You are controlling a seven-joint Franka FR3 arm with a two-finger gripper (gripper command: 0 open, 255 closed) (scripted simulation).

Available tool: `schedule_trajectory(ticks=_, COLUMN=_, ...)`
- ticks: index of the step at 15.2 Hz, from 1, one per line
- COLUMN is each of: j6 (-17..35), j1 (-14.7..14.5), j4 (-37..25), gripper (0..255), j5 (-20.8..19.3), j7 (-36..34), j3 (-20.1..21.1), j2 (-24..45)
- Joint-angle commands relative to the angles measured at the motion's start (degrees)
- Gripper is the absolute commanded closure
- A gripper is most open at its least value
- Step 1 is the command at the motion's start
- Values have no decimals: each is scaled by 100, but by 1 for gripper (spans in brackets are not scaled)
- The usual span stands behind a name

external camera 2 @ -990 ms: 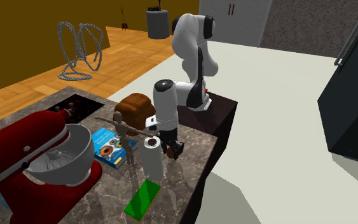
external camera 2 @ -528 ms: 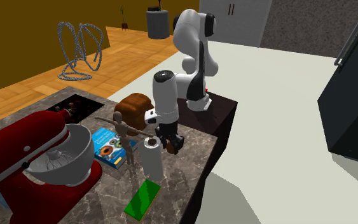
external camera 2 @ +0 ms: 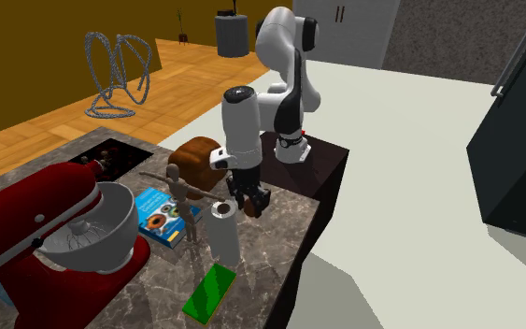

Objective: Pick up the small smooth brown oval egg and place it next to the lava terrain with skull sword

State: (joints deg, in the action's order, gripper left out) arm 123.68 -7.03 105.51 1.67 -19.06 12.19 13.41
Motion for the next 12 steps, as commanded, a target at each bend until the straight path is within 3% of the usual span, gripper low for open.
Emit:
schedule_trajectory(ticks=1, j6=-146, j1=6, j4=-77, gripper=255, j5=13, j7=3, j3=3, j2=-67)
schedule_trajectory(ticks=10, j6=-750, j1=15, j4=-512, gripper=255, j5=41, j7=-10, j3=10, j2=-240)
schedule_trajectory(ticks=12, j6=-764, j1=175, j4=-474, gripper=255, j5=92, j7=261, j3=-84, j2=-276)
